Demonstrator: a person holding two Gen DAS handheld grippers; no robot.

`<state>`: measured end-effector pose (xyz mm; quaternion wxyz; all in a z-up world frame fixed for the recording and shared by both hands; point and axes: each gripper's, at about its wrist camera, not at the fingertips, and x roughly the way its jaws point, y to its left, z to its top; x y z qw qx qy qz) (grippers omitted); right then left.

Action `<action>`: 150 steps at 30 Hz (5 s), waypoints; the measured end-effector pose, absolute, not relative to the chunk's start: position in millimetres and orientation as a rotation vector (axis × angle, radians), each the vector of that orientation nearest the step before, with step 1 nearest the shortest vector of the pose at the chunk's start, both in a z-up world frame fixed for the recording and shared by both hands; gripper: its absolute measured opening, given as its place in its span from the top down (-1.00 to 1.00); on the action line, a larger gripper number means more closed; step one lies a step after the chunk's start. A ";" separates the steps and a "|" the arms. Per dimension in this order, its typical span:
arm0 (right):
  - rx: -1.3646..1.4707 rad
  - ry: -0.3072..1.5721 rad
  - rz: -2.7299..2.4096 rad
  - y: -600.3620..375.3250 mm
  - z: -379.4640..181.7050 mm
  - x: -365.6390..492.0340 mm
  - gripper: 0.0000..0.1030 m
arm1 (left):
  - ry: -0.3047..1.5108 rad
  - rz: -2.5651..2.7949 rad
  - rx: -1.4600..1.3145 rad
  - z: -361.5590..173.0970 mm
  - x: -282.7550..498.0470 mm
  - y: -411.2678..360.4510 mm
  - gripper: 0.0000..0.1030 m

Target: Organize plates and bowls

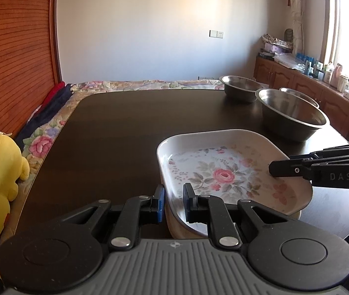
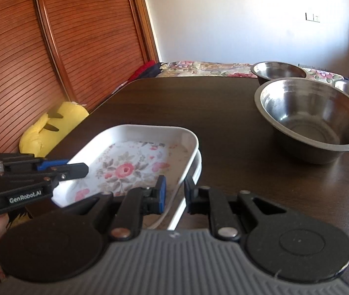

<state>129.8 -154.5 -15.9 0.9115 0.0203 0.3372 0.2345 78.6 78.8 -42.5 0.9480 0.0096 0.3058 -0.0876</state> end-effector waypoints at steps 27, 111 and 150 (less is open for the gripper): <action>0.059 0.649 0.500 -163.5 -8.4 117.4 0.65 | 0.584 -0.155 0.034 -35.2 70.2 79.5 0.60; 0.173 0.571 0.356 -347.4 -15.5 235.8 0.52 | 0.635 -0.342 0.080 -19.9 208.0 -92.6 0.48; 0.156 0.550 0.326 -332.2 -11.2 146.2 0.52 | 0.594 -0.396 0.096 -20.0 110.0 -67.8 0.48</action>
